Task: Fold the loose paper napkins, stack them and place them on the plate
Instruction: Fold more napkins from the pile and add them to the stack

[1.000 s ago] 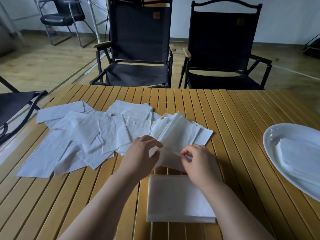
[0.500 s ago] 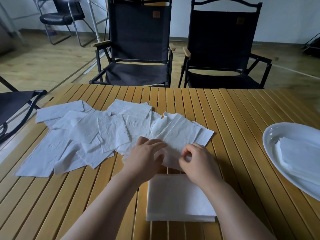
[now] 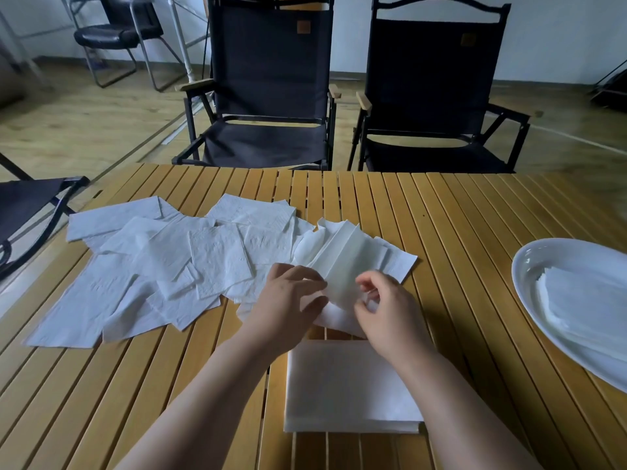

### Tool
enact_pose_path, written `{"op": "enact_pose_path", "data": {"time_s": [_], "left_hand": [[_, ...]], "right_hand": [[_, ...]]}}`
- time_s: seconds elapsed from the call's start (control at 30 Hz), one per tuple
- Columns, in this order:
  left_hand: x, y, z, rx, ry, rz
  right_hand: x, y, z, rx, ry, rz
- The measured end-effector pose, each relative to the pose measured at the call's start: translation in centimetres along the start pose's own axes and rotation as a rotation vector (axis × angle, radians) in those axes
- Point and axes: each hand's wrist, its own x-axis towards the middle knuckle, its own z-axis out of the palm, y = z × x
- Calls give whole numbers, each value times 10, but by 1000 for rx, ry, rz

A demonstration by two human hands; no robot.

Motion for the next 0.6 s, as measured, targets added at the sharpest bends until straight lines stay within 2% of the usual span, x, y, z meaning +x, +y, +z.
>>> {"op": "enact_pose_path", "data": {"time_s": [0.13,0.23,0.3,0.5,0.6], "left_hand": [[1,7,-11,-188,174,-4],[0,12,-14,-276,132,-80],[-1,10,-12,-279,107,-67],[-2,5,-21,-205,72,127],[-3,4,-27,-199,28,209]], "right_hand": [[1,-1,-3,67,36,-15],[1,-2,-3,99,18,-56],[-1,-4,-2,113,-2,-80],[2,-1,-6,92,99,-167],[4,1,-8,66,48,-222]]}}
